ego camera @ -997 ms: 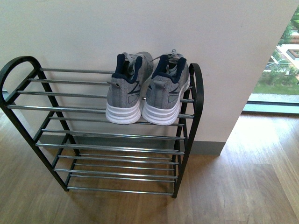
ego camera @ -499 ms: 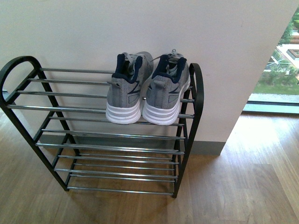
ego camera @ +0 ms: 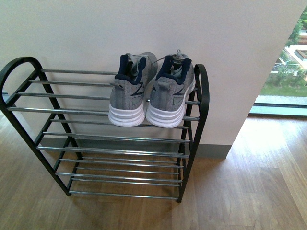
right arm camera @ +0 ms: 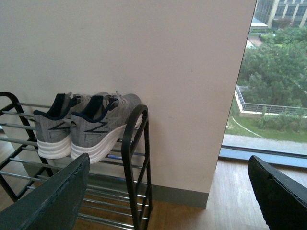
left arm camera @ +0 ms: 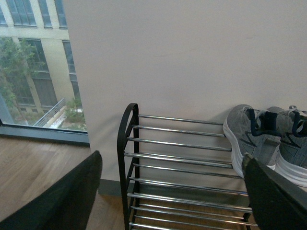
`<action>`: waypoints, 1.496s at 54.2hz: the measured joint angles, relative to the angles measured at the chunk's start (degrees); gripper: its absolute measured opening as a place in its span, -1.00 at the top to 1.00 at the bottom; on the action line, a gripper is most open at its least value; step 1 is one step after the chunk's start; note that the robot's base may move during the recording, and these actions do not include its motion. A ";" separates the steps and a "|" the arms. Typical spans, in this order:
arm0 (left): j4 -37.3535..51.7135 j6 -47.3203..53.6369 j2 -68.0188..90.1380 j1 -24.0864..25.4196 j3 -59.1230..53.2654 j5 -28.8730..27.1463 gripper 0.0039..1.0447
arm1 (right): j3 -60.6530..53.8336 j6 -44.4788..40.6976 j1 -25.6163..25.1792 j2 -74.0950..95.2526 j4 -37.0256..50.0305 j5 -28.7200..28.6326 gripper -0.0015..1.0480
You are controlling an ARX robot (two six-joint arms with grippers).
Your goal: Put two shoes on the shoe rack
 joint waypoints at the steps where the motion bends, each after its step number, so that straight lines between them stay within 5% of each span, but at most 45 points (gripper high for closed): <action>1: 0.00 0.00 0.00 0.02 0.00 0.00 -0.82 | 0.00 0.00 0.00 0.00 0.00 -0.02 -0.82; 81: -0.02 0.13 -0.02 0.02 0.00 0.00 -0.83 | 0.00 0.00 0.00 0.00 -0.02 -0.11 -0.82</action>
